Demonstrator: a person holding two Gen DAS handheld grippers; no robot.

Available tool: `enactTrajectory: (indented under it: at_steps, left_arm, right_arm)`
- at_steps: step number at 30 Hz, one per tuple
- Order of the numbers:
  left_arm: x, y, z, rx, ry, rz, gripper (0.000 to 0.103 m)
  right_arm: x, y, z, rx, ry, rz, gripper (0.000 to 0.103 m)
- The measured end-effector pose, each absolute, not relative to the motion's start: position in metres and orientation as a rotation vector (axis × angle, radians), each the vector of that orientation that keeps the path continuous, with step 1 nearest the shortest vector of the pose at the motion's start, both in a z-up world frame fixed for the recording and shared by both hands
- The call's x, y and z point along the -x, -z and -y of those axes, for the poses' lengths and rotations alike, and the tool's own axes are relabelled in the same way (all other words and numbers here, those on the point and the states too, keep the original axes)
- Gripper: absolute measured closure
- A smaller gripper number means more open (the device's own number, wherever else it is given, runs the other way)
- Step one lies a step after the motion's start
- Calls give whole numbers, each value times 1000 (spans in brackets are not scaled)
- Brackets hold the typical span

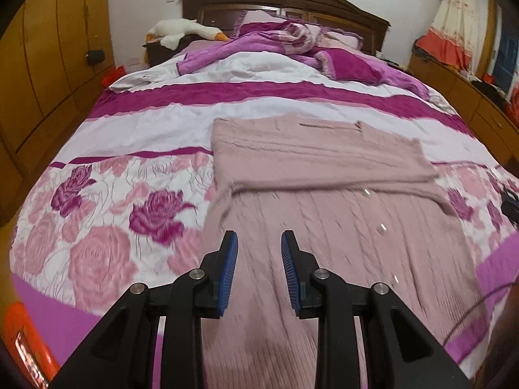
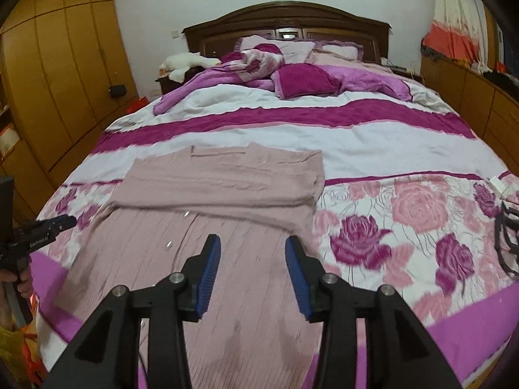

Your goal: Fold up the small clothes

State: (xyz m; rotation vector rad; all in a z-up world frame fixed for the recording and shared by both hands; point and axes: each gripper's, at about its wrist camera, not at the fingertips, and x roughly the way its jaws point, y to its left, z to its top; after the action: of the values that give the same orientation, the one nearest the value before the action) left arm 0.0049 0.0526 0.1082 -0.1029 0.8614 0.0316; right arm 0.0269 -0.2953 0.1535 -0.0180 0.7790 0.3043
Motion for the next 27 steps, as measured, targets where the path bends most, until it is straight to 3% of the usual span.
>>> enactTrajectory:
  at_steps: [10, 12, 27]
  left_arm:
    - [68, -91, -28, 48, 56, -926, 97]
    - [78, -83, -26, 47, 74, -945, 93]
    - [102, -37, -5, -126, 100, -1003, 83]
  right_arm:
    - [62, -149, 280, 74, -353, -768, 53]
    - [74, -141, 280, 77, -353, -776, 52]
    - [98, -79, 285, 220, -366, -907, 36]
